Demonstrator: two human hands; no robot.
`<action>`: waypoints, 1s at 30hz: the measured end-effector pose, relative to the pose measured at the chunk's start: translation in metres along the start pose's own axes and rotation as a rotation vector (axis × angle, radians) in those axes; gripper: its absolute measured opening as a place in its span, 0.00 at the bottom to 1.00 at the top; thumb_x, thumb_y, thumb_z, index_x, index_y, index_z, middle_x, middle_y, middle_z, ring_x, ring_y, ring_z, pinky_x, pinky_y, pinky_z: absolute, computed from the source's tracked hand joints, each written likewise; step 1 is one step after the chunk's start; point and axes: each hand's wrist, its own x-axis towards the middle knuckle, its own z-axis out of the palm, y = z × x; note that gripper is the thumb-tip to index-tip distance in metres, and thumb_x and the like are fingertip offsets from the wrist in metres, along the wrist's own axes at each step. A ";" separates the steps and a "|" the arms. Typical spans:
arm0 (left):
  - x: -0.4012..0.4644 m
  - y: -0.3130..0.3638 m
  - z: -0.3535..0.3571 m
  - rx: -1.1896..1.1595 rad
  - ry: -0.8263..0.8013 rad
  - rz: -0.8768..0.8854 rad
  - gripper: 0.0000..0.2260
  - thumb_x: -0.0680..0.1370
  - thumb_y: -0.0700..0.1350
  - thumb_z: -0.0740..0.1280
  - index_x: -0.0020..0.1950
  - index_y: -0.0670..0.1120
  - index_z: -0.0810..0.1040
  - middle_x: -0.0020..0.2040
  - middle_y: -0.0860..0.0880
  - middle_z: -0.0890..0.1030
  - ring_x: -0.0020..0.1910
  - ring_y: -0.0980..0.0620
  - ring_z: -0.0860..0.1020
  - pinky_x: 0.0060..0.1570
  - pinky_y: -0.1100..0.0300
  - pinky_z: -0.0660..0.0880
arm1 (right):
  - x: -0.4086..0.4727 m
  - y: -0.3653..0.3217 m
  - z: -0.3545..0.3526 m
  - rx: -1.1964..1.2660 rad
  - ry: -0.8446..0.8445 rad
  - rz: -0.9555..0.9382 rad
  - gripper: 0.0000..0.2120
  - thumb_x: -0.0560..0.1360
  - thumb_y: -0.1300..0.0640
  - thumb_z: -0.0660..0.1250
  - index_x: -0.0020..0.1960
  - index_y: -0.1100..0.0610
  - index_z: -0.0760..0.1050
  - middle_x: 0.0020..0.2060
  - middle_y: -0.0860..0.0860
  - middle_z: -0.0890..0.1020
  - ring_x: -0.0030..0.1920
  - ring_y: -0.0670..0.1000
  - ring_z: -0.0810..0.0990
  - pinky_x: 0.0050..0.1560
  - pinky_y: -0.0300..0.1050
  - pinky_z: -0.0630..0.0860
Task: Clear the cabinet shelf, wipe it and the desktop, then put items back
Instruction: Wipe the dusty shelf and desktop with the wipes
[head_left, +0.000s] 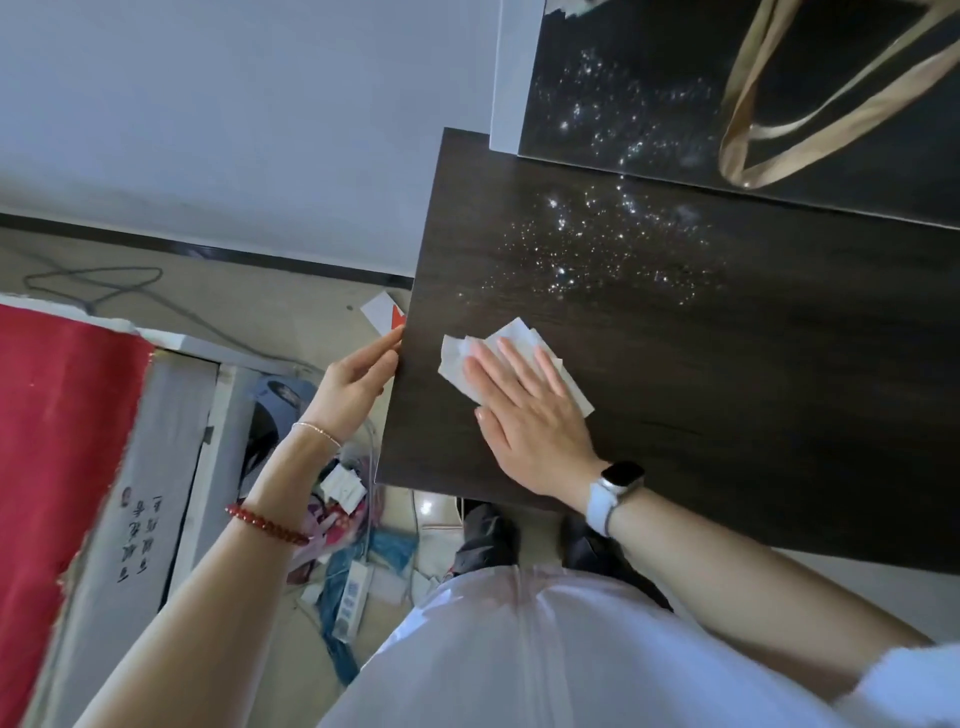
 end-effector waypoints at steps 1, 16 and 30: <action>-0.001 -0.004 0.000 -0.010 0.022 -0.024 0.15 0.80 0.42 0.57 0.66 0.52 0.67 0.60 0.49 0.76 0.58 0.50 0.74 0.62 0.54 0.69 | 0.005 -0.011 0.001 0.041 0.009 0.088 0.25 0.76 0.51 0.49 0.72 0.56 0.62 0.72 0.52 0.65 0.73 0.54 0.59 0.70 0.57 0.52; -0.032 -0.006 0.064 0.676 0.332 0.001 0.25 0.80 0.49 0.54 0.75 0.48 0.49 0.70 0.42 0.65 0.58 0.38 0.73 0.49 0.48 0.71 | -0.099 0.051 -0.004 -0.077 -0.020 0.269 0.25 0.78 0.51 0.48 0.74 0.55 0.55 0.74 0.51 0.57 0.73 0.55 0.56 0.72 0.57 0.50; -0.032 -0.005 0.060 0.536 0.359 -0.004 0.25 0.79 0.49 0.58 0.74 0.51 0.53 0.71 0.46 0.64 0.62 0.43 0.70 0.57 0.48 0.68 | -0.109 0.029 0.004 -0.011 0.119 0.515 0.25 0.76 0.52 0.51 0.73 0.56 0.59 0.73 0.52 0.59 0.73 0.55 0.58 0.71 0.59 0.52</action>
